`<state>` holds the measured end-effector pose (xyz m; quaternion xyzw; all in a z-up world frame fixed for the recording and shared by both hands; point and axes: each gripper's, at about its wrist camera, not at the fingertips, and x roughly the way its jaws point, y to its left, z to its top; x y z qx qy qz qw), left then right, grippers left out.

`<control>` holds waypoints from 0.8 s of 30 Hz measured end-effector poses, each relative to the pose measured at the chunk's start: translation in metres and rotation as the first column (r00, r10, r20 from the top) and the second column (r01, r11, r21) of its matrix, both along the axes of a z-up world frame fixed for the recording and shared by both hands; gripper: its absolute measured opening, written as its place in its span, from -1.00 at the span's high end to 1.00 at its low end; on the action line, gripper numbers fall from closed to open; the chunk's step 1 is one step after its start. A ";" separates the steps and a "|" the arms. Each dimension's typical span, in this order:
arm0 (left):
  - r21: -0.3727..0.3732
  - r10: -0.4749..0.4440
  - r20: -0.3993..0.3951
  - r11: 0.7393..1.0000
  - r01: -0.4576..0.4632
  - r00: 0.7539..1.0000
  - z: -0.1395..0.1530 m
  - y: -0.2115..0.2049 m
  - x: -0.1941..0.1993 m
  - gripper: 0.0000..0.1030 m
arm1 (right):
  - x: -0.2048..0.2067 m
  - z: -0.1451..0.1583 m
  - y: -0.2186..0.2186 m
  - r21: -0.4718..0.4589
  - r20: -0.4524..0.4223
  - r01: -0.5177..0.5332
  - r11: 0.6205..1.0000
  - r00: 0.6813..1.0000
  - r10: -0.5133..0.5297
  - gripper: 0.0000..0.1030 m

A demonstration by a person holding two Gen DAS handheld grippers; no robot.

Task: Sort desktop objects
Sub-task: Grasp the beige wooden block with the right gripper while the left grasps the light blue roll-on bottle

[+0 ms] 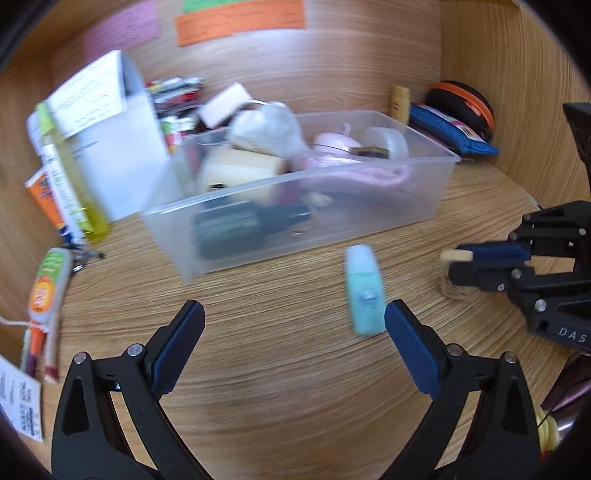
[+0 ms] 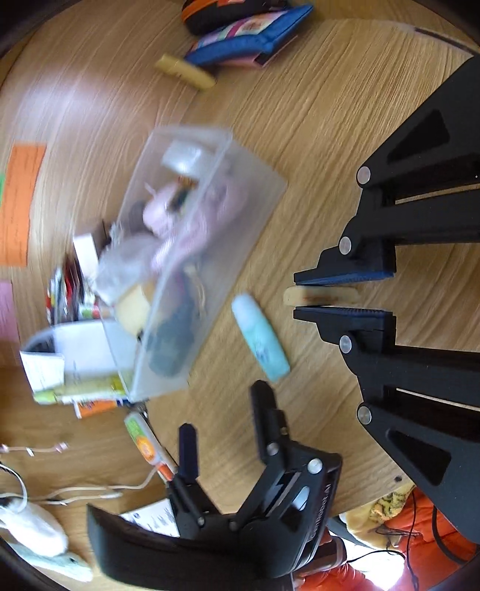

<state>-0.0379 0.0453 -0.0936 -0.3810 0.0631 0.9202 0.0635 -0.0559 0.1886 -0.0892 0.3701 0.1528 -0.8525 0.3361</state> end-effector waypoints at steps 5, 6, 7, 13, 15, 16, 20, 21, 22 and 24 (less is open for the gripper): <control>0.028 -0.041 0.063 0.999 0.039 0.997 -0.007 0.013 -0.022 -0.77 | -0.006 0.003 0.016 -0.003 -0.007 0.036 0.999 0.999 -0.036 0.81; 0.028 -0.047 0.075 0.999 0.045 0.996 -0.008 0.016 -0.026 -0.53 | -0.008 0.003 0.020 -0.007 -0.007 0.039 0.999 0.999 -0.039 0.81; 0.026 -0.052 0.086 0.998 0.050 0.995 -0.009 0.018 -0.029 -0.35 | -0.007 0.003 0.021 -0.011 -0.006 0.044 0.999 0.999 -0.044 0.81; 0.026 -0.067 0.119 0.998 0.065 0.991 -0.017 0.025 -0.038 0.06 | -0.011 0.005 0.027 -0.032 0.001 0.046 0.998 0.999 -0.046 0.81; 0.026 -0.075 0.116 0.997 0.072 0.990 -0.017 0.026 -0.038 0.14 | -0.010 0.003 0.027 -0.027 0.005 0.041 0.999 0.999 -0.041 0.81; 0.027 -0.084 0.116 0.996 0.082 0.990 -0.017 0.028 -0.037 0.25 | -0.011 0.002 0.025 -0.022 0.008 0.036 0.999 0.999 -0.036 0.80; 0.035 -0.114 0.116 0.993 0.111 0.987 -0.017 0.031 -0.037 0.50 | -0.012 -0.004 0.018 0.006 0.015 0.033 0.999 0.999 -0.033 0.78; 0.034 -0.118 0.116 0.993 0.115 0.986 -0.017 0.032 -0.037 0.53 | -0.013 -0.006 0.018 0.011 0.021 0.035 0.999 0.999 -0.035 0.78; 0.033 -0.119 0.115 0.993 0.116 0.986 -0.017 0.033 -0.038 0.53 | -0.014 -0.007 0.017 0.014 0.029 0.035 0.999 0.999 -0.035 0.77; 0.039 -0.121 0.116 0.992 0.117 0.986 -0.016 0.033 -0.039 0.53 | -0.018 -0.009 0.018 0.014 0.043 0.036 0.999 0.998 -0.037 0.77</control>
